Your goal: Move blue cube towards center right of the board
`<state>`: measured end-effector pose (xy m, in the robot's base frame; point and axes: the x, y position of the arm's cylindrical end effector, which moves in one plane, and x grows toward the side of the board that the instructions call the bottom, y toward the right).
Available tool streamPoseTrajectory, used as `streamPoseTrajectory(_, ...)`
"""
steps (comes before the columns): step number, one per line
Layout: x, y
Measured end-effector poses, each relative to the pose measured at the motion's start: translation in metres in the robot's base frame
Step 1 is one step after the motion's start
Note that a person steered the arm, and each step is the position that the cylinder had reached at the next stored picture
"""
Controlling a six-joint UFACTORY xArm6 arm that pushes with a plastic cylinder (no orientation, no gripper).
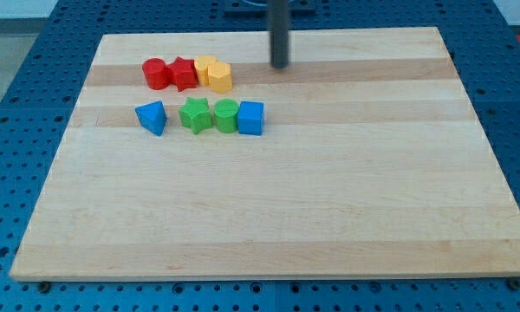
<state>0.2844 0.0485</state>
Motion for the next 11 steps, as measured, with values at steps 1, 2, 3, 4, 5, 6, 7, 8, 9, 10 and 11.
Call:
streamPoseTrajectory(1, 0.047, 0.046)
streamPoseTrajectory(2, 0.082, 0.013)
streamPoseTrajectory(3, 0.08, -0.06)
streamPoseTrajectory(4, 0.073, -0.111)
streamPoseTrajectory(5, 0.091, -0.127)
streamPoseTrajectory(6, 0.111, -0.102)
streamPoseTrajectory(7, 0.112, -0.035)
streamPoseTrajectory(8, 0.112, 0.017)
streamPoseTrajectory(9, 0.115, 0.016)
streamPoseTrajectory(10, 0.125, -0.025)
streamPoseTrajectory(11, 0.139, -0.024)
